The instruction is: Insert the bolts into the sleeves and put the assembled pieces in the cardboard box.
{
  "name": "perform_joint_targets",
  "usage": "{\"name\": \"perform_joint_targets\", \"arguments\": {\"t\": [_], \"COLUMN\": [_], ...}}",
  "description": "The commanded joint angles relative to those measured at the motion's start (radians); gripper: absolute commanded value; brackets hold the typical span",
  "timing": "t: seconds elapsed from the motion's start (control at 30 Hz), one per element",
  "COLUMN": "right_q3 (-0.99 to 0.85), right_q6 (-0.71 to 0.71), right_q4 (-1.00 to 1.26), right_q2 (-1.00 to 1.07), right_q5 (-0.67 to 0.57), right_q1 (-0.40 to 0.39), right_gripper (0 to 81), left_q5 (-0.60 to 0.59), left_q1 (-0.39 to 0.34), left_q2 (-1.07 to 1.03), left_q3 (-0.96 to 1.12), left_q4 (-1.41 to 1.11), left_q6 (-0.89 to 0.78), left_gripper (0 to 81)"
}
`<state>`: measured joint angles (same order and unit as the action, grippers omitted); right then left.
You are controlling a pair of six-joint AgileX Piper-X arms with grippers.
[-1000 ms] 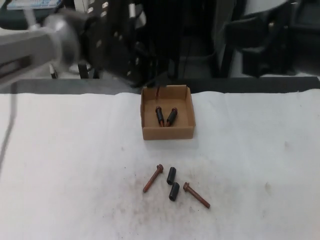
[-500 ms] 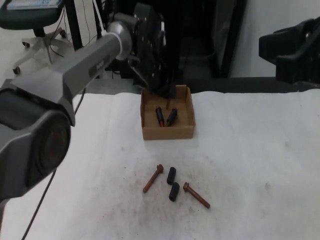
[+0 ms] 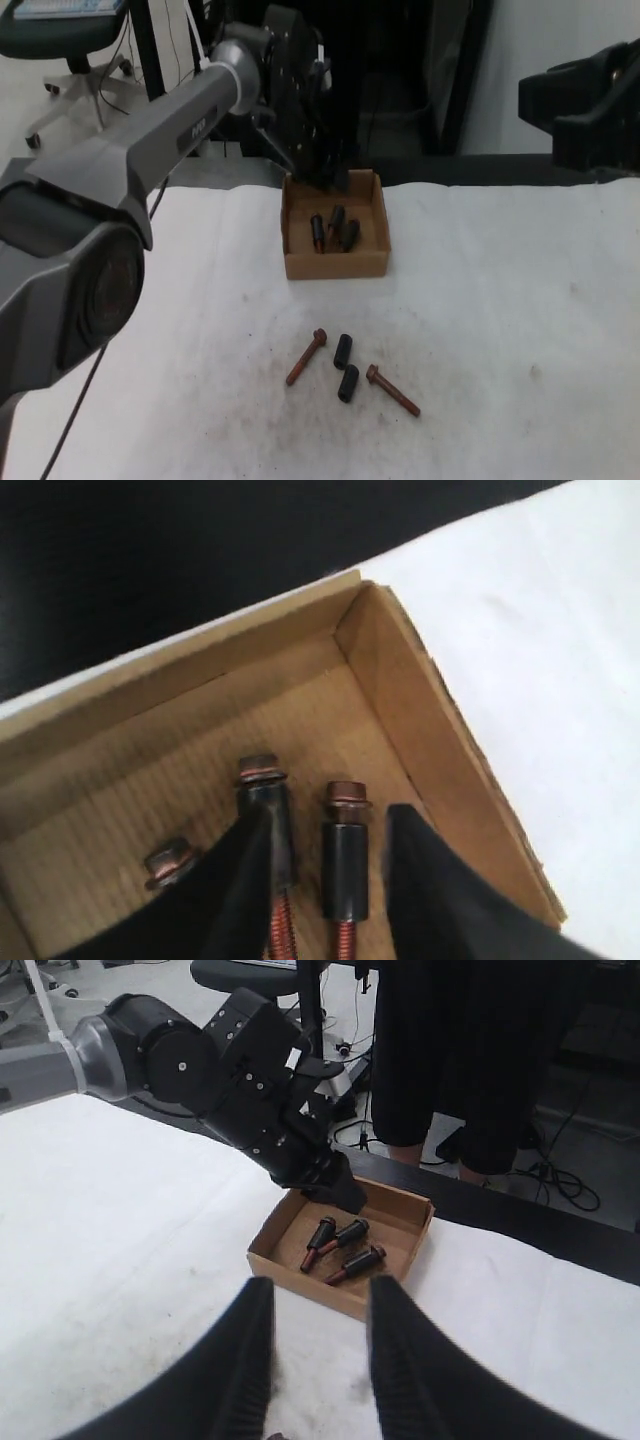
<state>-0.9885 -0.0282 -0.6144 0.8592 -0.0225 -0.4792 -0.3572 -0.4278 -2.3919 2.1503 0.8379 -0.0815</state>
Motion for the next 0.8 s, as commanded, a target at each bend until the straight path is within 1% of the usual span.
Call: {"name": "perform_joint_targets", "arguments": {"t": [0.0, 0.07, 0.1, 0.13, 0.23, 0.27, 0.3, 0.37, 0.5, 0.57, 0.67, 0.77], "right_q3": [-0.003, -0.003, -0.003, -0.003, -0.003, -0.003, -0.003, -0.003, -0.003, -0.003, -0.003, -0.003], "right_q6": [0.002, 0.002, 0.004, 0.006, 0.011, 0.028, 0.039, 0.062, 0.12, 0.14, 0.191, 0.259], "right_q4": [0.005, -0.003, -0.011, -0.024, -0.091, -0.117, -0.142, -0.173, -0.165, -0.143, -0.111, -0.091], "right_q2": [-0.007, -0.007, -0.004, 0.0, 0.025, 0.04, 0.059, 0.107, 0.216, 0.268, 0.352, 0.428], "right_q5": [0.009, 0.009, 0.009, 0.009, 0.009, 0.009, 0.009, 0.0, -0.073, -0.093, -0.093, -0.093], "right_q1": [0.004, 0.004, 0.004, 0.004, 0.004, 0.004, 0.004, 0.004, 0.002, 0.002, 0.002, 0.002], "right_gripper": [31.2, 31.2, 31.2, 31.2, 30.9, 30.9, 30.9, 30.9, 30.9, 30.9, 30.9, 30.9], "left_q5": [0.003, 0.024, 0.034, 0.057, 0.252, 0.294, 0.309, 0.319, 0.319, 0.319, 0.319, 0.319], "left_q1": [0.009, 0.014, 0.016, 0.016, 0.016, 0.016, 0.016, 0.016, 0.013, -0.002, -0.036, -0.059], "left_q2": [0.039, 0.064, 0.079, 0.099, 0.185, 0.217, 0.243, 0.313, 0.466, 0.559, 0.705, 0.871], "left_q3": [0.058, 0.064, 0.064, 0.064, 0.064, 0.064, 0.064, 0.06, 0.01, -0.057, -0.223, -0.462], "left_q4": [0.07, 0.107, 0.125, 0.157, 0.296, 0.338, 0.367, 0.43, 0.493, 0.495, 0.481, 0.427], "left_q6": [0.009, 0.015, 0.024, 0.046, 0.102, 0.141, 0.178, 0.239, 0.197, 0.186, 0.216, 0.219], "left_gripper": [22.7, 9.2, 0.3, 0.0, 0.3, 0.3, 0.3, 0.3, 0.3, 0.3, 0.3, 0.3]}}
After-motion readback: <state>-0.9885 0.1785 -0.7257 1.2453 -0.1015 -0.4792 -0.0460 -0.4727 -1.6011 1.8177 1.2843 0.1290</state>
